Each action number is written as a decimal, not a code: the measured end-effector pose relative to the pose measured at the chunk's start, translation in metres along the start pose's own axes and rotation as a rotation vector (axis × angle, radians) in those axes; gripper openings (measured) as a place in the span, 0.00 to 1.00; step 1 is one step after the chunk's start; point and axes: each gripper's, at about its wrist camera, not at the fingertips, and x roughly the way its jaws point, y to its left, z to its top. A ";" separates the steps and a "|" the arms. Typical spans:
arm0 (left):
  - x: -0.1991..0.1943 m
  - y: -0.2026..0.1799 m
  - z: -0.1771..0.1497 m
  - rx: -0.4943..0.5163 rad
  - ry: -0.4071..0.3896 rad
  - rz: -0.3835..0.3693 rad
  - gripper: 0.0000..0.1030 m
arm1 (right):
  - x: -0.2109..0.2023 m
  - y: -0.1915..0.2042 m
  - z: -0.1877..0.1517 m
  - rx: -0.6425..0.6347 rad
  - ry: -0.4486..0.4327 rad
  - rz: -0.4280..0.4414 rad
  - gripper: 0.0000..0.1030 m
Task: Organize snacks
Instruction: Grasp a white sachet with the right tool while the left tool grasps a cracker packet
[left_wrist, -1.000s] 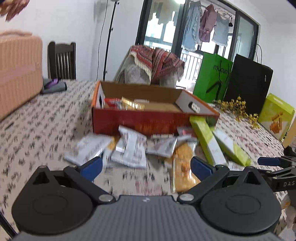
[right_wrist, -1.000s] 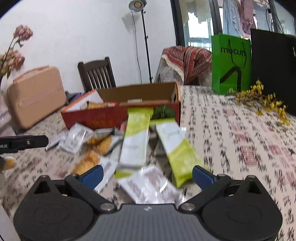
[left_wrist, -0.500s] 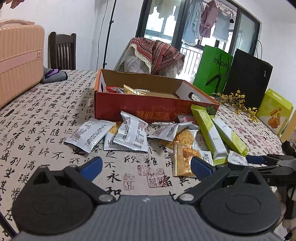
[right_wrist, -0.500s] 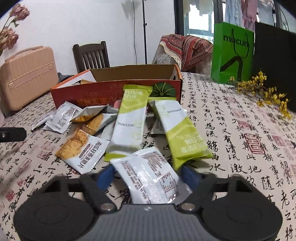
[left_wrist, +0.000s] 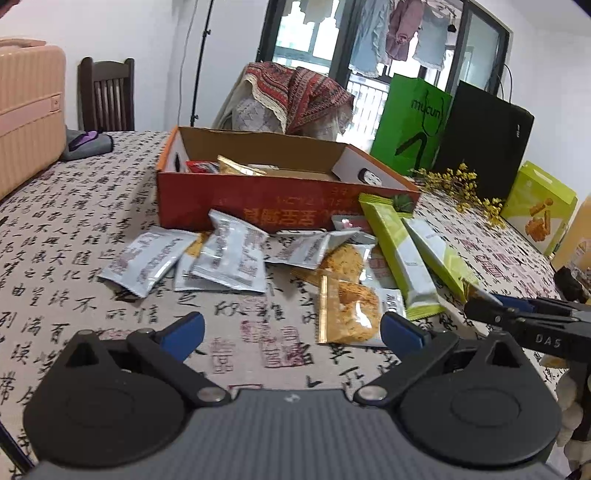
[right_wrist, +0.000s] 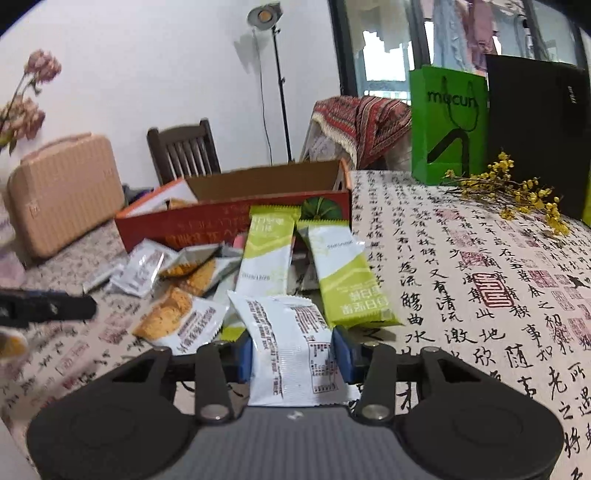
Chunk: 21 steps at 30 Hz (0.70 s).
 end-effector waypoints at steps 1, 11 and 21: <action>0.002 -0.004 0.001 0.006 0.006 -0.005 1.00 | -0.003 -0.001 0.000 0.007 -0.009 0.002 0.41; 0.042 -0.053 0.008 0.074 0.113 -0.022 1.00 | -0.019 -0.019 0.001 0.059 -0.070 -0.045 0.41; 0.080 -0.076 0.007 0.081 0.166 0.110 1.00 | -0.018 -0.028 -0.001 0.085 -0.079 -0.052 0.41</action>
